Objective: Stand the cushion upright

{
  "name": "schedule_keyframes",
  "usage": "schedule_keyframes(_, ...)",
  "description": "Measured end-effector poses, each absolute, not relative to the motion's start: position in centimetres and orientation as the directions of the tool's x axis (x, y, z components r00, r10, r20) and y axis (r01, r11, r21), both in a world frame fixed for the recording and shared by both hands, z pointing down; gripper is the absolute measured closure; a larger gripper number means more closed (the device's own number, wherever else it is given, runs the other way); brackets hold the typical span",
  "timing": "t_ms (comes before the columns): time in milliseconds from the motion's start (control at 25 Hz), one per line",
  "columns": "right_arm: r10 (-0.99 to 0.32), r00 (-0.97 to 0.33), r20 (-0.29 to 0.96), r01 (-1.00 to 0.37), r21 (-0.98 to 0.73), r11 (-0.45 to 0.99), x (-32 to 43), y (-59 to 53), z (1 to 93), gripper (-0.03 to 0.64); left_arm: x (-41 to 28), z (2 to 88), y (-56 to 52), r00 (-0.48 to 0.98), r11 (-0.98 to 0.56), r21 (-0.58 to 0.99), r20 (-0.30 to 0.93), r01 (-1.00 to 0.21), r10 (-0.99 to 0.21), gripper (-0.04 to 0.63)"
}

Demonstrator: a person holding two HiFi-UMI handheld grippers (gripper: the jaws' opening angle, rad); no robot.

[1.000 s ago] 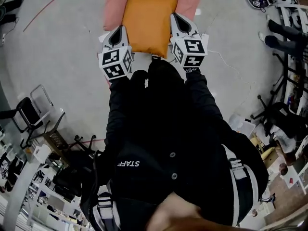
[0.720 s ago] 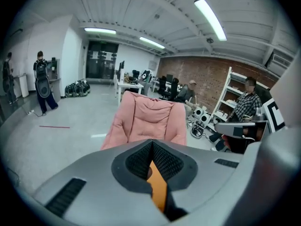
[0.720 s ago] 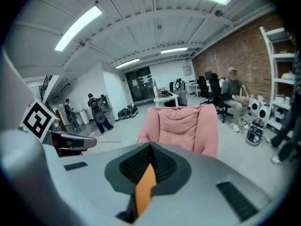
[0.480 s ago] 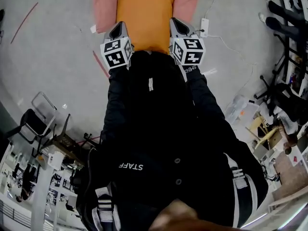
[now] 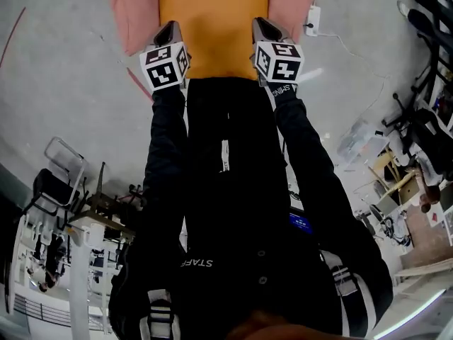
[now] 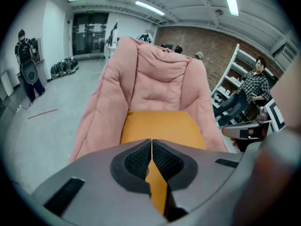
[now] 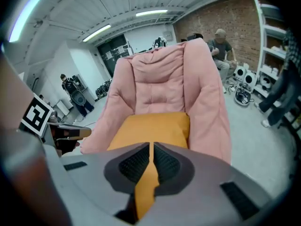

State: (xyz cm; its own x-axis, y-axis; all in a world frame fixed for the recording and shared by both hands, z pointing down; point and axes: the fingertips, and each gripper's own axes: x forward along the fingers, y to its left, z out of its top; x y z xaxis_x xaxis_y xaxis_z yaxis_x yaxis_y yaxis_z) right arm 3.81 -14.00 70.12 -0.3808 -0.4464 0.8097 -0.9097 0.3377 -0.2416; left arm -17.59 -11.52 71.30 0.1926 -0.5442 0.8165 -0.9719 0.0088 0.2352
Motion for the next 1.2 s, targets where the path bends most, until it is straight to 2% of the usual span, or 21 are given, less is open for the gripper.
schedule_keyframes(80, -0.44, -0.362, 0.822, -0.919, -0.236, 0.316, 4.1, -14.5, 72.9, 0.586, -17.9, 74.3, -12.0, 0.197, 0.008, 0.237, 0.826, -0.971, -0.527, 0.592)
schedule_keyframes(120, -0.436, -0.356, 0.826, -0.922, -0.235, 0.307, 4.4, -14.8, 74.1, 0.531, -18.0, 75.6, -12.2, 0.201, 0.008, 0.24, 0.832, -0.971, -0.518, 0.591)
schedule_keyframes(160, -0.431, -0.352, 0.831, -0.924, -0.235, 0.302, 4.7, -15.0, 75.1, 0.504, -17.8, 76.9, -12.5, 0.206, 0.008, 0.244, 0.837, -0.97, -0.507, 0.571)
schedule_keyframes(240, -0.423, -0.345, 0.838, -0.927, -0.233, 0.293, 5.3, -15.5, 76.8, 0.492, -17.3, 79.1, -12.9, 0.225, -0.001, 0.257, 0.847, -0.967, -0.482, 0.458)
schedule_keyframes(280, -0.42, -0.339, 0.842, -0.929, -0.231, 0.288, 5.5, -15.6, 77.4, 0.473, -17.2, 80.0, -13.0, 0.232, -0.006, 0.26, 0.851, -0.966, -0.471, 0.428)
schedule_keyframes(440, -0.388, -0.33, 0.861, -0.933, -0.236, 0.27, 5.4, -15.3, 79.8, 0.387, -17.7, 83.3, -13.1, 0.235, -0.009, 0.256, 0.872, -0.967, -0.429, 0.413)
schedule_keyframes(640, -0.371, -0.326, 0.87, -0.933, -0.231, 0.277, 5.0, -15.3, 82.0, 0.416, -17.2, 85.8, -13.4, 0.253, -0.012, 0.27, 0.885, -0.963, -0.391, 0.409)
schedule_keyframes(840, -0.341, -0.336, 0.878, -0.929, -0.25, 0.273, 3.8, -15.0, 82.8, 0.526, -17.2, 85.6, -13.4, 0.265, -0.026, 0.278, 0.879, -0.96, -0.397, 0.543)
schedule_keyframes(960, -0.348, -0.339, 0.874, -0.933, -0.265, 0.244, 3.7, -15.1, 82.5, 0.584, -16.8, 84.9, -13.5, 0.258, -0.03, 0.27, 0.878, -0.962, -0.403, 0.584)
schedule_keyframes(1200, -0.404, -0.345, 0.847, -0.934, -0.268, 0.236, 3.5, -15.0, 78.6, 0.597, -17.2, 80.9, -13.0, 0.255, -0.004, 0.282, 0.86, -0.959, -0.443, 0.589)
